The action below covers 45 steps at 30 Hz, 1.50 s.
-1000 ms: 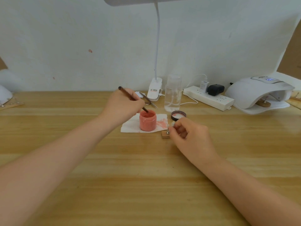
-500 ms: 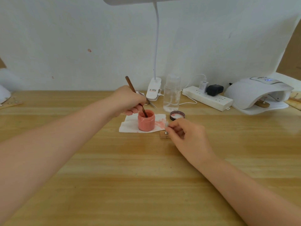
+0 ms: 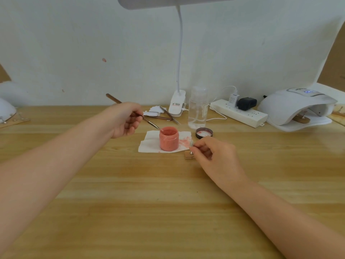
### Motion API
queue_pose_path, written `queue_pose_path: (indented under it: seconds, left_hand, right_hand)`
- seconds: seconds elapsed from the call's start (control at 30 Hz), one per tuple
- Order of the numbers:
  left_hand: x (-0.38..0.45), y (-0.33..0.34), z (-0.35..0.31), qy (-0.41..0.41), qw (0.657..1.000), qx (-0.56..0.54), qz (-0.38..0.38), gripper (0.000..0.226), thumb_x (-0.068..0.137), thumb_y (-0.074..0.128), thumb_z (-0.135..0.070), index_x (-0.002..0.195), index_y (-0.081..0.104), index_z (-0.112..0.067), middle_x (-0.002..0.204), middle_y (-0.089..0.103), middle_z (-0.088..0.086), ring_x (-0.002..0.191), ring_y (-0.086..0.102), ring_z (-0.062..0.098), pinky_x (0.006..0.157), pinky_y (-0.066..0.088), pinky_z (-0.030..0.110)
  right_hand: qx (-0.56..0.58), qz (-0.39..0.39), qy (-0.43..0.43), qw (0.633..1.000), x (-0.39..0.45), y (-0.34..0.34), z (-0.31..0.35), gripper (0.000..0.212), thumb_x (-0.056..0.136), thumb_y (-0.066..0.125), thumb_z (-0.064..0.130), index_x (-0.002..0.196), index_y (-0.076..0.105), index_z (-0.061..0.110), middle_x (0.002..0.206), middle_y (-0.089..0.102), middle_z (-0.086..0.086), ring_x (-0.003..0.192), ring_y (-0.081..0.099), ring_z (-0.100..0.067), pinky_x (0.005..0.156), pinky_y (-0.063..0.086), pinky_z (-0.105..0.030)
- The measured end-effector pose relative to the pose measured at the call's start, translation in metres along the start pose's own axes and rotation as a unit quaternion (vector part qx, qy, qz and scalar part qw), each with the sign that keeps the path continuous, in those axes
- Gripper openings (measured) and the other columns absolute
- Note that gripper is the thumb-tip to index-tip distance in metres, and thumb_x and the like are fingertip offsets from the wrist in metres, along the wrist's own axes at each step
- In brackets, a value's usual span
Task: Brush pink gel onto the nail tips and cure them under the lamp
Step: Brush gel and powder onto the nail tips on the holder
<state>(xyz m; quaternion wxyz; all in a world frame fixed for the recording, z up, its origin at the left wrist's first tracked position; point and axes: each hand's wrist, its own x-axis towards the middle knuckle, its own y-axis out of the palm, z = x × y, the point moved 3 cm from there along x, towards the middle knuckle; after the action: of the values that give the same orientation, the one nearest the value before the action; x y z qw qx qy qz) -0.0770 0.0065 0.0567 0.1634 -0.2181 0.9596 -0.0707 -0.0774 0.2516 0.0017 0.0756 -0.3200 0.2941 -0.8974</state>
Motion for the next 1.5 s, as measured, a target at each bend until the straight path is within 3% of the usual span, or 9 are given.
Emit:
queue_pose_path:
  seconds: [0.33, 0.67, 0.83, 1.1, 1.5]
  left_hand:
    - [0.003, -0.006, 0.001, 0.002, 0.995, -0.095, 0.003, 0.013, 0.084, 0.052, -0.012, 0.071, 0.050, -0.010, 0.043, 0.050, -0.004, 0.032, 0.045, 0.007, 0.036, 0.036, 0.011]
    - [0.006, -0.009, 0.016, -0.026, 0.996, -0.088, -0.007, 0.015, 0.085, 0.051, -0.013, 0.070, 0.050, -0.011, 0.042, 0.051, -0.005, 0.032, 0.046, 0.007, 0.035, 0.036, 0.011]
    - [0.004, -0.010, 0.013, 0.047, 0.988, -0.149, 0.017, 0.016, 0.086, 0.053, -0.010, 0.070, 0.052, -0.010, 0.046, 0.053, -0.002, 0.037, 0.048, 0.008, 0.038, 0.041, 0.014]
    - [-0.001, -0.007, 0.015, 0.174, 0.981, -0.055, 0.062, 0.015, 0.088, 0.054, 0.000, 0.075, 0.061, -0.004, 0.053, 0.057, 0.001, 0.047, 0.052, 0.011, 0.046, 0.046, 0.019]
    - [-0.001, -0.005, 0.013, 0.186, 0.982, -0.002, 0.042, 0.019, 0.084, 0.054, 0.004, 0.070, 0.063, -0.005, 0.051, 0.056, 0.002, 0.047, 0.050, 0.012, 0.047, 0.045, 0.021]
  right_hand:
    - [0.007, 0.011, 0.002, 1.000, -0.001, 0.001, 0.000, 0.003, 0.085, 0.069, 0.017, 0.086, 0.071, 0.017, 0.073, 0.067, 0.010, 0.071, 0.063, -0.010, 0.089, 0.047, -0.049]
    - [0.003, 0.016, 0.004, 1.000, -0.001, 0.001, -0.001, 0.004, 0.086, 0.067, 0.019, 0.086, 0.071, 0.019, 0.073, 0.067, 0.011, 0.071, 0.063, -0.011, 0.093, 0.044, -0.053]
    - [0.006, 0.013, 0.006, 1.000, 0.000, 0.001, -0.001, 0.005, 0.086, 0.067, 0.018, 0.086, 0.071, 0.016, 0.074, 0.068, 0.008, 0.072, 0.063, -0.012, 0.093, 0.044, -0.053]
    - [0.001, 0.007, -0.007, 1.000, -0.001, 0.000, 0.002, 0.005, 0.086, 0.067, 0.016, 0.086, 0.072, 0.014, 0.074, 0.068, 0.006, 0.070, 0.063, -0.012, 0.090, 0.046, -0.050]
    - [-0.005, 0.007, -0.012, 1.000, -0.002, -0.001, 0.003, 0.007, 0.087, 0.066, 0.016, 0.086, 0.072, 0.013, 0.074, 0.069, 0.005, 0.070, 0.063, -0.013, 0.090, 0.047, -0.048]
